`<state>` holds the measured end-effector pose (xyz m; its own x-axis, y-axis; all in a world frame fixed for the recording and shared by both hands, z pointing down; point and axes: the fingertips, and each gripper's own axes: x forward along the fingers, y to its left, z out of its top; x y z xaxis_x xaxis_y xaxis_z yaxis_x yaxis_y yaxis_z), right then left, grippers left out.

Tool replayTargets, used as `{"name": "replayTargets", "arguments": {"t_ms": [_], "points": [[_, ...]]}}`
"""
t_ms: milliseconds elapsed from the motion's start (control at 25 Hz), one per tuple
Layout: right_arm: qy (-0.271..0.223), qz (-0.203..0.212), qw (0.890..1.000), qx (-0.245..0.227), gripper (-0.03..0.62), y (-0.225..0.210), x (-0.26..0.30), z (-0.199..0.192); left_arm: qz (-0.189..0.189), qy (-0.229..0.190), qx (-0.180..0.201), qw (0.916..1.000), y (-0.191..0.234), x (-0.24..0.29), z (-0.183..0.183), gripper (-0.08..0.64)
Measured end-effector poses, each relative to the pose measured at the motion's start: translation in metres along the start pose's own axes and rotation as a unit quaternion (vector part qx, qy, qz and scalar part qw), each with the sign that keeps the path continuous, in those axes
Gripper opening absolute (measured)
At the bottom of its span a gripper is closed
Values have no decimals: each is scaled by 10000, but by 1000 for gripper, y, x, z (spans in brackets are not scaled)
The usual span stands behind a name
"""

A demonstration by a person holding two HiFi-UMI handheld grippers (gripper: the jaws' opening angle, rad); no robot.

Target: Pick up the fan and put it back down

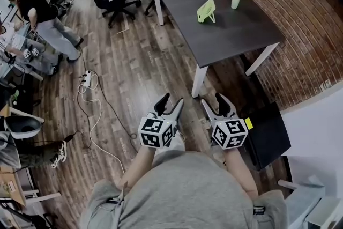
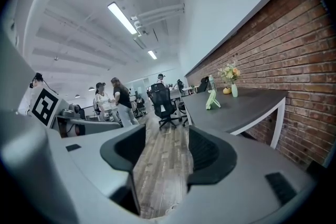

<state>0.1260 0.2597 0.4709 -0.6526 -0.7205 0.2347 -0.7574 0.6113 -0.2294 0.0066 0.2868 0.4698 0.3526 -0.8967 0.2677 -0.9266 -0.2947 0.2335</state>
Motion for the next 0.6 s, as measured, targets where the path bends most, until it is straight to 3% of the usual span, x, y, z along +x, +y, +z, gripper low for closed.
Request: {"name": "replayTargets", "arguments": {"t_ms": [600], "points": [[-43,-284,9995,121,242,-29,122,56,-304,78,-25,9995,86,87,68,212]]}}
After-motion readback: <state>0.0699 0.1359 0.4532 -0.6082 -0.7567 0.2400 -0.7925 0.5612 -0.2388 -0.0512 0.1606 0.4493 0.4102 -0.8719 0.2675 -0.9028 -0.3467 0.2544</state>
